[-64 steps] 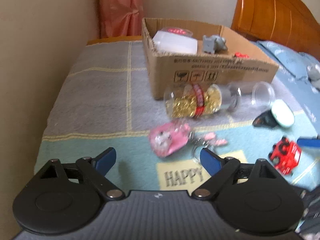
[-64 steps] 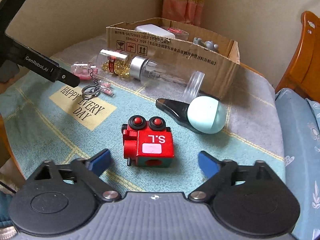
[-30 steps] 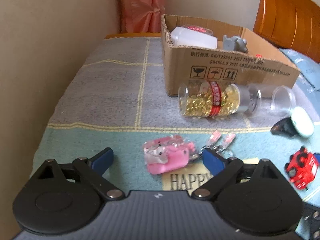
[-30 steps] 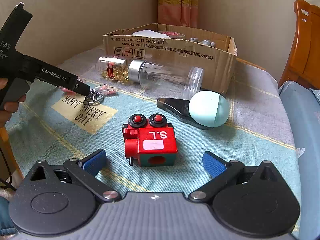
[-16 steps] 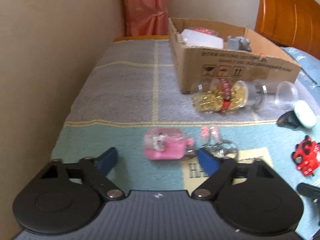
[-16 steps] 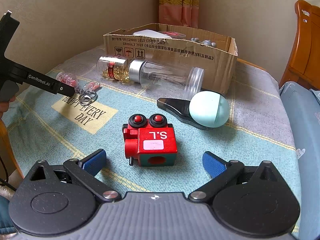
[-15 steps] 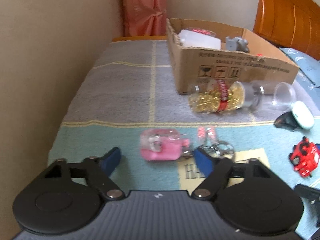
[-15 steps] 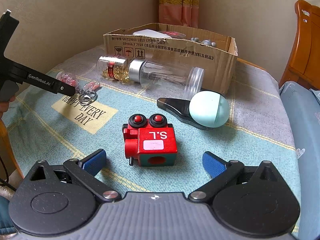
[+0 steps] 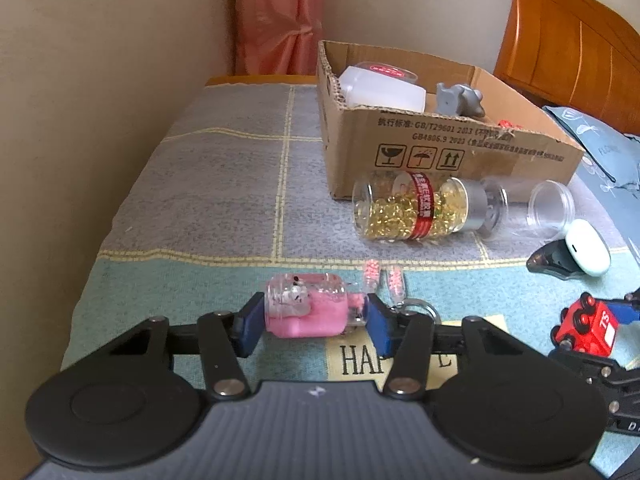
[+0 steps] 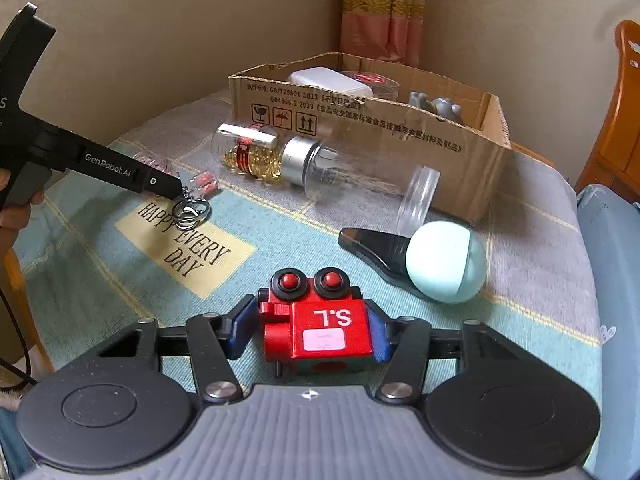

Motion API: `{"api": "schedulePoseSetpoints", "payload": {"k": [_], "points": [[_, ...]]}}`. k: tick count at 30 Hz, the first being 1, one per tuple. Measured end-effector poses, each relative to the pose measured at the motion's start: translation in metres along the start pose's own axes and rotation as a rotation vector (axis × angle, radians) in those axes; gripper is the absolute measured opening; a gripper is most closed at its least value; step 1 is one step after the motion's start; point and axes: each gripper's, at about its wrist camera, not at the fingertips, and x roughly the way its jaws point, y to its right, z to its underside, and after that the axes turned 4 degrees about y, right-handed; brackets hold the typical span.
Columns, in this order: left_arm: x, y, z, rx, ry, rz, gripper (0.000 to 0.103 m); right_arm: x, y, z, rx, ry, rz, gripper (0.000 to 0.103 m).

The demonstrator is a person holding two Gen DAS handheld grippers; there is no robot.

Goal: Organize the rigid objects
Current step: 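Carry train and pink bottle into the cardboard box and open both tools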

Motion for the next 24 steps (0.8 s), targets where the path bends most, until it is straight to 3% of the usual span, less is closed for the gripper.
{"api": "schedulePoseSetpoints", "payload": {"k": [9,19,24], "points": [[-0.016,0.011,-0.027,0.138,-0.021,0.091,0.051,-0.013,0.009,-0.018,-0.012,-0.009,-0.013,0.061],[-0.055,0.039,-0.078,0.302,0.059,0.193,0.050,-0.039,0.032,-0.065,-0.066,0.047,-0.070,0.061],[-0.066,0.045,-0.104,0.312,0.087,0.210,0.050,-0.043,0.043,-0.090,-0.082,0.080,-0.075,0.061]]}}
